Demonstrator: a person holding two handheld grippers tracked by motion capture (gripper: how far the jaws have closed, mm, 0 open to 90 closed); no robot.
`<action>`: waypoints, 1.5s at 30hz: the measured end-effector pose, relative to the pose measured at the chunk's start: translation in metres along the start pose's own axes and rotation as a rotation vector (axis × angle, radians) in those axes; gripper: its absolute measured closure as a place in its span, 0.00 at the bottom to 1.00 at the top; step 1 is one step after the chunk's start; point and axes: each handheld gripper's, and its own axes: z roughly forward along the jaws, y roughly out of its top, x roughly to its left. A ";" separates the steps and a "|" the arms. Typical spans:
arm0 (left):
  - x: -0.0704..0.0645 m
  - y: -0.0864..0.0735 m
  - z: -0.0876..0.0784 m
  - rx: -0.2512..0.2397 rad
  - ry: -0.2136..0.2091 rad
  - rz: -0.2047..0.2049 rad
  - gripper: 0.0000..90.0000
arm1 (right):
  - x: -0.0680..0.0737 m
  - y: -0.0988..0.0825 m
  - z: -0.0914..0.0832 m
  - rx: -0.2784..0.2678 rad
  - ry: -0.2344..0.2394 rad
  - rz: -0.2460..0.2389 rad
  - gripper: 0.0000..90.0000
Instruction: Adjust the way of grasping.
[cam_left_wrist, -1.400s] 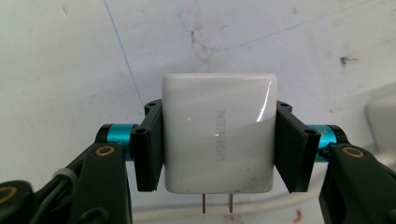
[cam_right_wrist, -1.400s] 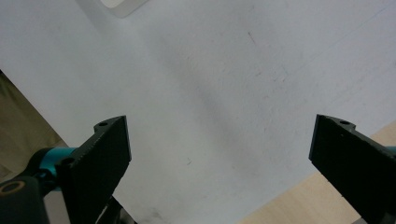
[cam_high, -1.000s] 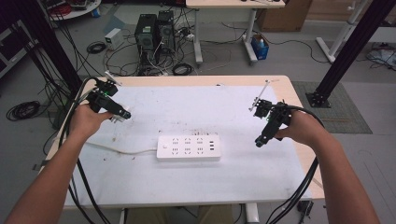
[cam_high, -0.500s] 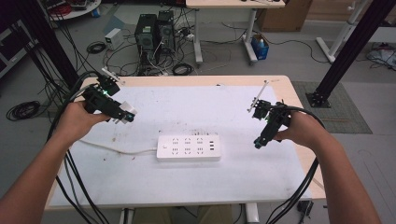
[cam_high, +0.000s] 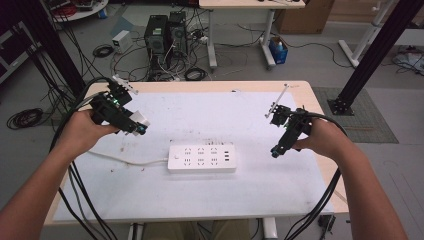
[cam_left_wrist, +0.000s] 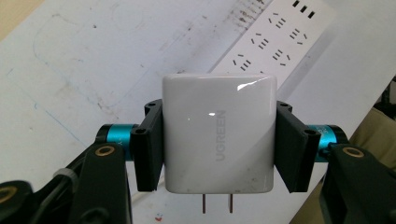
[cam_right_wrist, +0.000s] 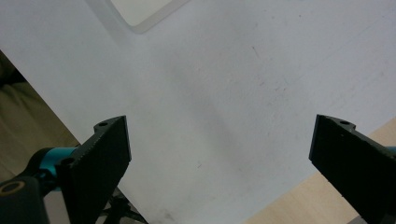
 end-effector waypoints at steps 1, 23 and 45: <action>-0.001 0.001 -0.002 -0.005 -0.008 0.011 0.47 | -0.001 0.000 -0.001 0.000 0.002 0.007 0.05; -0.033 0.020 0.005 0.004 -0.122 0.207 0.47 | 0.007 0.003 -0.003 -0.121 0.059 0.125 0.05; -0.062 0.027 0.047 -0.039 -0.222 0.383 0.47 | 0.015 -0.011 0.022 -0.370 0.335 0.379 0.05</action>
